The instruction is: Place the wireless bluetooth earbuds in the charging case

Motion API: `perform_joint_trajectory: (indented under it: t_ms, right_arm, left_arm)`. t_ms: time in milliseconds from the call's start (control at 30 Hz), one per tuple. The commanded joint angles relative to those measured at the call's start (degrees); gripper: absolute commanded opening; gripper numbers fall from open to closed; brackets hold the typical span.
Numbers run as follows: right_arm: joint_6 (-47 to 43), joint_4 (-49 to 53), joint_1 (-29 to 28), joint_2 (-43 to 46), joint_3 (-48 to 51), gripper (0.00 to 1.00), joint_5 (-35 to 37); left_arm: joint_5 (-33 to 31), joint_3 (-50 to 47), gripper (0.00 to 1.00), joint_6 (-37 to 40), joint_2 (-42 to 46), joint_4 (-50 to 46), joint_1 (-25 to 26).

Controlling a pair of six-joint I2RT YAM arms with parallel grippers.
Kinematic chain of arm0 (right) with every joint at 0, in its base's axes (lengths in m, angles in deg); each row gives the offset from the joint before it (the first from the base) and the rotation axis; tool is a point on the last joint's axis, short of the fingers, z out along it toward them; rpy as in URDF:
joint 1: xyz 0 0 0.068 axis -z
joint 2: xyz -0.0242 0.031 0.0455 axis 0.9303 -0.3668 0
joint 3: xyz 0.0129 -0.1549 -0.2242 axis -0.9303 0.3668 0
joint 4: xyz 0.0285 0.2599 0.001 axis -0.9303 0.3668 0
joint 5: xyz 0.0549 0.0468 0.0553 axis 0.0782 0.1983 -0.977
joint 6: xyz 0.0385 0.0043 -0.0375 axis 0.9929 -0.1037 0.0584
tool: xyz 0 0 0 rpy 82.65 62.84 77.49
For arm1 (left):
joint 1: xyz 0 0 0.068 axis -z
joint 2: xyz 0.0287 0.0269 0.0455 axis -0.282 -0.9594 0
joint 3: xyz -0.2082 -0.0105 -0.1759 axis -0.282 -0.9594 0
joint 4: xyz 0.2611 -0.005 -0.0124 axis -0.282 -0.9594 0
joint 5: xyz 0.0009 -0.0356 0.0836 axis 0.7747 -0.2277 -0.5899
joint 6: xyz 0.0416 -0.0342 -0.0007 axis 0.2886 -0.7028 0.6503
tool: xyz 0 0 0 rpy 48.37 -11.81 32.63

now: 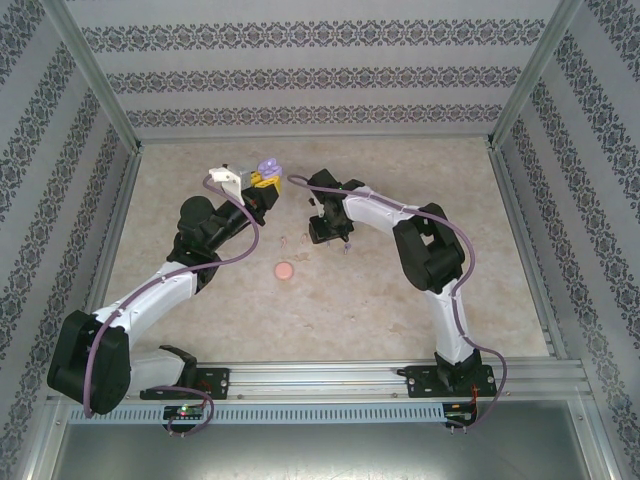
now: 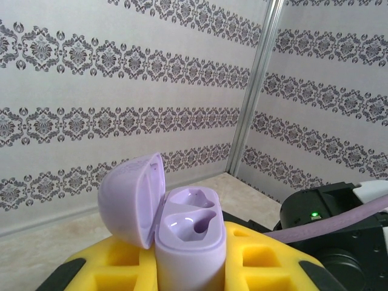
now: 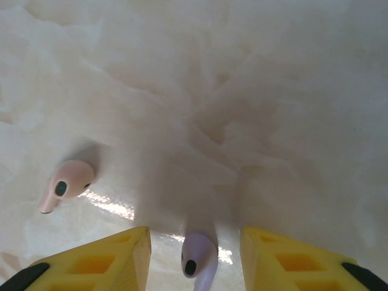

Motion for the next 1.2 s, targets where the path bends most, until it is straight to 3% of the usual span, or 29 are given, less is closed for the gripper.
perform_joint_trajectory:
  t_ms: [0,633,1167]
  right_arm:
    - [-1.01,1.80,-0.81,-1.04,-1.74,0.42,2.94]
    - [-1.97,3.63,-2.69,-3.18,-2.70,0.38,5.70]
    - [-1.87,3.92,-3.49,-3.09,-1.91,0.28,7.57]
  left_arm:
    - [1.31,-0.15,0.00,-1.19,0.01,4.99,0.39]
    - [1.72,0.08,0.00,-1.22,0.14,4.71,0.38]
    - [1.84,0.09,0.00,-1.29,0.15,4.19,0.36]
